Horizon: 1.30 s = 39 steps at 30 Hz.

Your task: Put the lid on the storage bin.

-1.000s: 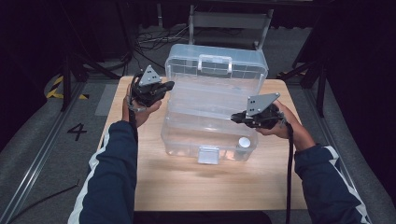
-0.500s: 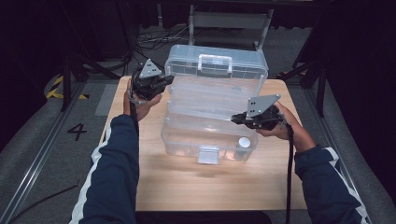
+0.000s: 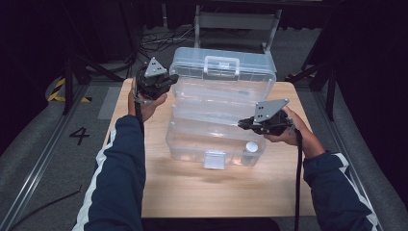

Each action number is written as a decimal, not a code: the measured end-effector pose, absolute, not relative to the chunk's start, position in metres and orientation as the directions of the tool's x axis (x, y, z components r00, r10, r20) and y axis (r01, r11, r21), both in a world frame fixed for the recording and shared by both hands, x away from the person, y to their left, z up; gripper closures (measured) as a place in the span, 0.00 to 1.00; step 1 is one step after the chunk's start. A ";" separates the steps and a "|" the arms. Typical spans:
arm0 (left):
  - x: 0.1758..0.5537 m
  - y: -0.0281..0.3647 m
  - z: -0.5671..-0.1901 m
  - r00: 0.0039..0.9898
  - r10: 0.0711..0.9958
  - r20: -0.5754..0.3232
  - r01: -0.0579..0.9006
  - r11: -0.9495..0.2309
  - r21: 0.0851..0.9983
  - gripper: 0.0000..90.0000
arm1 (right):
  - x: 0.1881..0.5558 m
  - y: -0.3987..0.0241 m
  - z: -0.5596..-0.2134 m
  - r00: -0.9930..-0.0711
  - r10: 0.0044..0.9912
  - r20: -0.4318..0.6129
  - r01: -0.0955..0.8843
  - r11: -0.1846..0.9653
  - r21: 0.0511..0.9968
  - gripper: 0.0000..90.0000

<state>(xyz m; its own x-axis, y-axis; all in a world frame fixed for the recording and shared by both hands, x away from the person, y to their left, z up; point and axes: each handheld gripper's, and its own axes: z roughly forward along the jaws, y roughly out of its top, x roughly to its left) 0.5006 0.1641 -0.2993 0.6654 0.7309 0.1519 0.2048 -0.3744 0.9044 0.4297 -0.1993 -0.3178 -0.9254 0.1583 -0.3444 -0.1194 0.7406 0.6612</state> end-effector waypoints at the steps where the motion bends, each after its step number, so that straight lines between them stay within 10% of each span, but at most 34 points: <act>1: 0.501 0.164 -0.299 0.666 0.730 0.152 0.204 -0.375 0.905 1.00 | 0.429 -0.199 -0.318 -0.926 0.158 -0.344 -0.118 0.741 0.660 0.96; 39: 0.488 0.177 -0.300 0.679 0.725 0.111 0.190 -0.320 0.928 1.00 | 0.420 -0.199 -0.324 -0.917 0.172 -0.359 -0.117 0.745 0.657 0.94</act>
<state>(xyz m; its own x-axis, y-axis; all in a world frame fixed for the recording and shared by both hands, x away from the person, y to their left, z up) 0.4878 0.1773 -0.2999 0.6793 0.7254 0.1109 0.1899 -0.3197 0.9283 0.4200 -0.1993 -0.3242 -0.9174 0.1724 -0.3586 -0.1166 0.7452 0.6566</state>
